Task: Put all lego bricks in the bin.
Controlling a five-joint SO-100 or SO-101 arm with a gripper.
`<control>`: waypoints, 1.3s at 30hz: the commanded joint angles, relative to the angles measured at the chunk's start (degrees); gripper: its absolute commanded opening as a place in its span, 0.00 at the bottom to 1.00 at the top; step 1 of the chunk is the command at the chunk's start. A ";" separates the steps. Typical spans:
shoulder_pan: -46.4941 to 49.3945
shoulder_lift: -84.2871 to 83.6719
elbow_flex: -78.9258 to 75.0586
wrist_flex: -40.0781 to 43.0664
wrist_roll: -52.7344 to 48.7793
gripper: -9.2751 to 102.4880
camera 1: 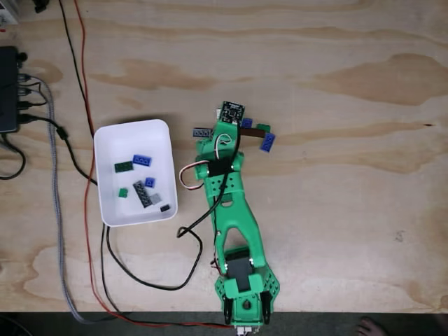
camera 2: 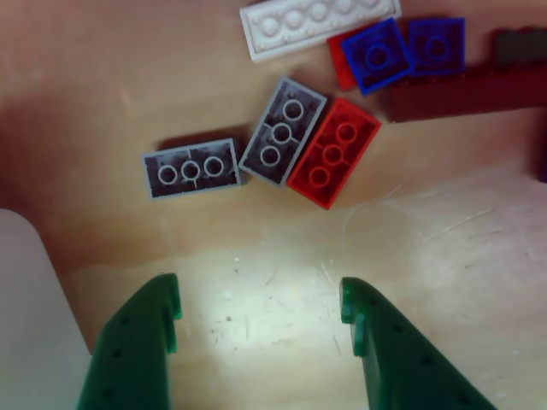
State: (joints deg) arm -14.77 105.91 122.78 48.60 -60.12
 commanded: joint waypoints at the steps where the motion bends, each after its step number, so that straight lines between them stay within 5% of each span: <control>1: -4.57 -5.27 -3.69 -3.08 6.33 0.26; 17: -6.77 -24.26 -26.10 -3.52 51.50 0.29; 32: -2.81 -28.39 -24.61 -2.46 50.62 0.25; 39: -0.35 -29.27 -24.17 -1.93 47.55 0.08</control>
State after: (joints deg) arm -16.17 75.41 98.88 46.67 -11.51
